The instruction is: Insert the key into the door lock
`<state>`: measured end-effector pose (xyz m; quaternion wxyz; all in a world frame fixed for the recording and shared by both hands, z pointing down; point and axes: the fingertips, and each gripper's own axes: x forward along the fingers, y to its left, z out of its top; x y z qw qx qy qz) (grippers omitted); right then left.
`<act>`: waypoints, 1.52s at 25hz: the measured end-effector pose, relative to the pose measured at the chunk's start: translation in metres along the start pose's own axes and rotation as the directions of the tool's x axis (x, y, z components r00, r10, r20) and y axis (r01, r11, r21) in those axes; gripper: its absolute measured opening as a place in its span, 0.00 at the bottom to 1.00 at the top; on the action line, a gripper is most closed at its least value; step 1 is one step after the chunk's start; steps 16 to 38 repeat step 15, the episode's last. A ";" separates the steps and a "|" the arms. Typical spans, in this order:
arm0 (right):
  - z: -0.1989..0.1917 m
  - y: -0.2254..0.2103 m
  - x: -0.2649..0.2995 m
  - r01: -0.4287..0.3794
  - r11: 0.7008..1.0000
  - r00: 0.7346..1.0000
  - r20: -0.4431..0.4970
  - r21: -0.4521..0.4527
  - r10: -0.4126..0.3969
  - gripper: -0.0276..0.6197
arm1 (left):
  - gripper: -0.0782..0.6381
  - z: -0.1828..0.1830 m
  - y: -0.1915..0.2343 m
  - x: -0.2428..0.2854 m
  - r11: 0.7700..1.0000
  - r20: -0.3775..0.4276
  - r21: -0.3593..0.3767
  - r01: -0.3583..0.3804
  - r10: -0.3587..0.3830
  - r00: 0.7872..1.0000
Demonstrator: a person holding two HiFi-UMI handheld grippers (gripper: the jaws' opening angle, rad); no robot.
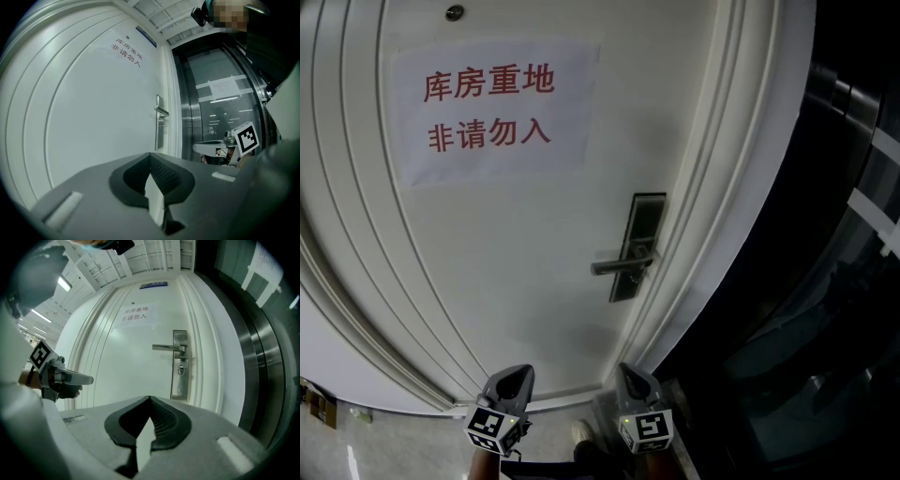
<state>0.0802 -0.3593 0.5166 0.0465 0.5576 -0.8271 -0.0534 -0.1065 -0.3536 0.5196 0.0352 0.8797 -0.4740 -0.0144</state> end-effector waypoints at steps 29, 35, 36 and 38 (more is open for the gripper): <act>-0.006 0.001 0.003 0.001 1.000 1.000 -0.020 -0.015 -0.001 0.04 | 0.11 -0.001 0.003 0.002 1.000 -0.007 -0.001 0.006 -0.006 1.000; -0.006 0.001 0.003 0.001 1.000 1.000 -0.020 -0.015 -0.001 0.04 | 0.11 -0.001 0.003 0.002 1.000 -0.007 -0.001 0.006 -0.006 1.000; -0.006 0.001 0.003 0.001 1.000 1.000 -0.020 -0.015 -0.001 0.04 | 0.11 -0.001 0.003 0.002 1.000 -0.007 -0.001 0.006 -0.006 1.000; -0.006 0.001 0.003 0.001 1.000 1.000 -0.020 -0.015 -0.001 0.04 | 0.11 -0.001 0.003 0.002 1.000 -0.007 -0.001 0.006 -0.006 1.000</act>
